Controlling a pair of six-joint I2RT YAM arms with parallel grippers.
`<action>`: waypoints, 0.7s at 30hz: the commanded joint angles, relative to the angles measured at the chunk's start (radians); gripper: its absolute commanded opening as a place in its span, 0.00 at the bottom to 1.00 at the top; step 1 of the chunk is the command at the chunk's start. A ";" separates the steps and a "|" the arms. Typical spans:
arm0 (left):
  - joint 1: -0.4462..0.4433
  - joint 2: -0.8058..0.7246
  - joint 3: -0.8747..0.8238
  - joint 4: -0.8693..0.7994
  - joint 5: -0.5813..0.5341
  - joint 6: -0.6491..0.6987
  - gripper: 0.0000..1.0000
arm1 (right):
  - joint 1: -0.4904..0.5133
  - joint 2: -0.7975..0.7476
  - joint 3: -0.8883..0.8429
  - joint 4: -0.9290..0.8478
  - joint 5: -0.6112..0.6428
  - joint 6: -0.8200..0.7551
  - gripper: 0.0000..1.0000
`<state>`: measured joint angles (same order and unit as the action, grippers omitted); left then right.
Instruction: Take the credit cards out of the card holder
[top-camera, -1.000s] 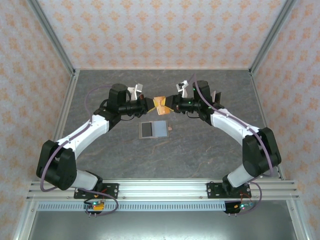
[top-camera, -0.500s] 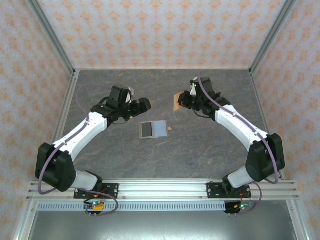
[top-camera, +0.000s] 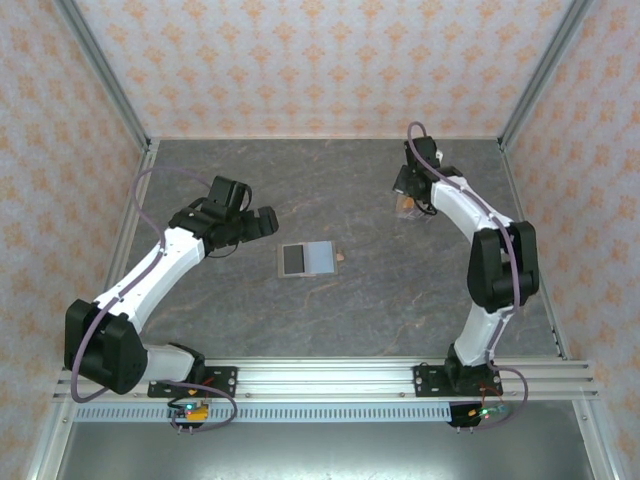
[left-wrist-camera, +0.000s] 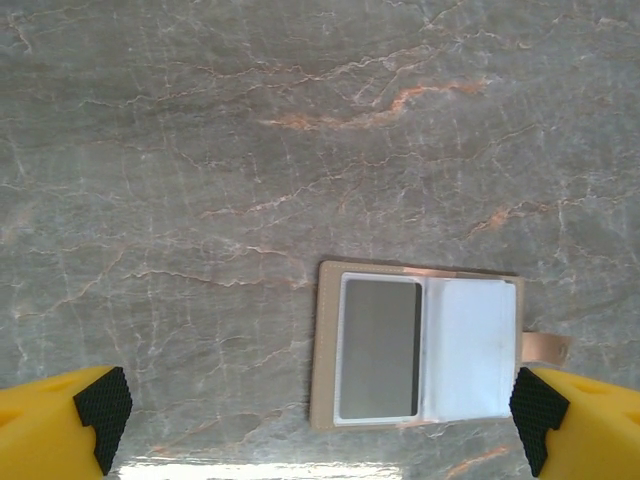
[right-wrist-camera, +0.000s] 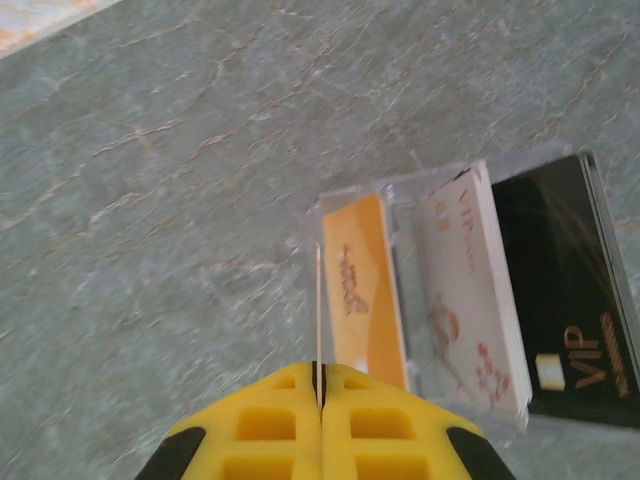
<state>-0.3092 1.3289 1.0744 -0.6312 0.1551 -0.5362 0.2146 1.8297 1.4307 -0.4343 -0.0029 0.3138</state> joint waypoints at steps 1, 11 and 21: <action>0.007 -0.014 0.009 -0.045 -0.040 0.037 1.00 | -0.019 0.050 0.060 -0.010 0.047 -0.079 0.00; 0.010 0.005 0.001 -0.040 -0.015 0.024 1.00 | -0.047 0.121 0.075 0.041 0.019 -0.182 0.00; 0.010 0.013 0.007 -0.040 0.006 0.020 1.00 | -0.052 0.147 0.070 0.027 -0.035 -0.173 0.04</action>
<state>-0.3065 1.3312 1.0744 -0.6445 0.1562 -0.5220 0.1692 1.9732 1.4815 -0.4110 -0.0315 0.1555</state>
